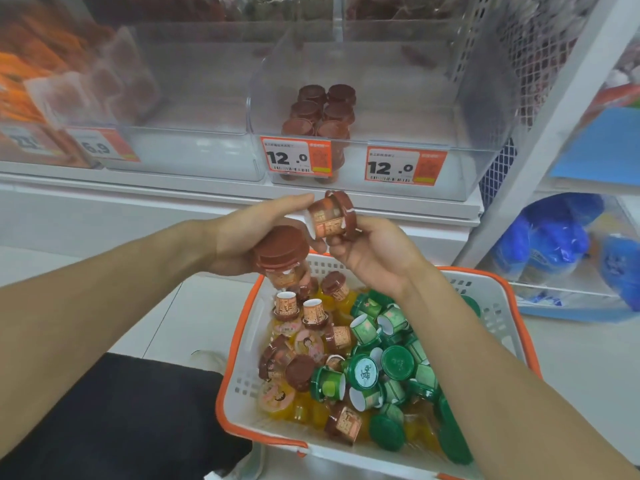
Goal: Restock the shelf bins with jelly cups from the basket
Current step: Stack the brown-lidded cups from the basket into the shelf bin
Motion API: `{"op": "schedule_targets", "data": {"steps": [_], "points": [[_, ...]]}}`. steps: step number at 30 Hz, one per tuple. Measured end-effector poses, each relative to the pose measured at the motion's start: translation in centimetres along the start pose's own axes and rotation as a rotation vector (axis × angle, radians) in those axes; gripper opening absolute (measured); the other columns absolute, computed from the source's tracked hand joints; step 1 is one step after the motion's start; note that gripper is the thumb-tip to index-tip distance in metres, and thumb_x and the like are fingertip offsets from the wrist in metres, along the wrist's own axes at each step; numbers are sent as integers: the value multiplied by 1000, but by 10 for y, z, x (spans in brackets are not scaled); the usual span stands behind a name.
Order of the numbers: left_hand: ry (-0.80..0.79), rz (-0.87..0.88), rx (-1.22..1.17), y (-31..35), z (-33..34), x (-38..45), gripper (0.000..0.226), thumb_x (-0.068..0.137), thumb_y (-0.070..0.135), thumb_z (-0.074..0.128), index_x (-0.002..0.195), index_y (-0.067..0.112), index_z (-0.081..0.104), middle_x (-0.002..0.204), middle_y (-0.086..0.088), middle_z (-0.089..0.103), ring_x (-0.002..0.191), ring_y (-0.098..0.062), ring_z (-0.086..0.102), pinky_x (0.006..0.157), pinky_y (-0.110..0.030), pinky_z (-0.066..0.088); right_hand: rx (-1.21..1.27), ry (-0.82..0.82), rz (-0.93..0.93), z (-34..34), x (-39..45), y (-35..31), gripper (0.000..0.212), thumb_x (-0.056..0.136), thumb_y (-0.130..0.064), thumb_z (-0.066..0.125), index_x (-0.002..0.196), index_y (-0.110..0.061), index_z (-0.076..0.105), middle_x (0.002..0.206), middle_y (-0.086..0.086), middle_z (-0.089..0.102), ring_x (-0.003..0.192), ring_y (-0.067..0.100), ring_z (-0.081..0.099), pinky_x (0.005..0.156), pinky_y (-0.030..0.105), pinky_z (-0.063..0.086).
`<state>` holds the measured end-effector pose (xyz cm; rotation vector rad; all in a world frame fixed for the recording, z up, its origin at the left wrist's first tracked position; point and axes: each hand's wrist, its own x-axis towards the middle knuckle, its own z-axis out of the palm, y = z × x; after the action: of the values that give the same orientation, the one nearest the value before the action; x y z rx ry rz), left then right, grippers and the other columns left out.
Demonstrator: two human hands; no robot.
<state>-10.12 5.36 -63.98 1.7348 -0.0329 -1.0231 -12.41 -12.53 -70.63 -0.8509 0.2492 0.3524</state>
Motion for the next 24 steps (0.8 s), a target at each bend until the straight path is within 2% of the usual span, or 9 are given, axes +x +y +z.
{"op": "schedule_targets", "data": {"steps": [3,7,9,11,13,17,19,21,24], "points": [[-33,85,-62,3,9,-1,51,98,50,41,97,5,65,74,-21,66,56,-26,64,49,-24,49,-128,72,-31,10,-5,-6,27,100,-7,44,111,9,63,79,15,57,62,17,50,47,20,44],[-21,152,-205,9,14,1,48,98,48,42,92,5,62,74,-17,63,59,-30,66,50,-25,50,-181,80,-70,15,-12,-23,23,101,-18,50,107,0,63,79,12,60,57,15,54,51,24,47],[35,251,-169,10,16,4,42,100,45,43,93,10,64,76,-16,64,61,-28,66,51,-27,50,-214,45,-80,15,-15,-31,35,99,-34,55,113,-2,63,87,13,64,63,17,59,57,26,49],[118,310,-61,8,17,5,37,100,45,45,105,14,64,77,-17,69,58,-23,66,52,-24,50,-311,40,-109,13,-17,-37,44,94,-45,59,113,-6,68,94,13,68,71,19,63,62,28,50],[185,342,48,4,14,8,39,98,47,51,117,15,62,82,-15,73,63,-20,69,62,-24,52,-414,45,-155,14,-17,-40,39,92,-44,64,109,-11,72,100,13,71,78,22,66,63,28,51],[252,343,120,1,7,7,56,80,60,64,123,24,65,107,-4,74,95,-25,72,96,-47,53,-579,111,-272,15,-14,-38,34,90,-36,68,111,-9,73,105,13,74,83,24,70,66,30,52],[264,336,120,3,2,6,57,79,61,66,123,23,65,111,-4,73,102,-25,71,100,-46,51,-595,139,-346,20,-12,-37,31,88,-33,71,109,-10,74,99,11,75,85,25,70,67,31,50],[251,327,123,9,-4,6,52,88,55,64,124,17,63,111,-9,72,102,-24,70,95,-39,54,-595,211,-451,28,-12,-39,25,86,-29,74,106,-14,75,93,6,77,81,20,69,66,27,48],[243,296,-24,20,-17,0,44,96,48,53,114,9,63,93,-16,74,74,-21,70,62,-28,54,-600,274,-590,43,-9,-52,23,86,-23,75,107,-14,74,87,2,76,75,10,67,60,21,47]]}}
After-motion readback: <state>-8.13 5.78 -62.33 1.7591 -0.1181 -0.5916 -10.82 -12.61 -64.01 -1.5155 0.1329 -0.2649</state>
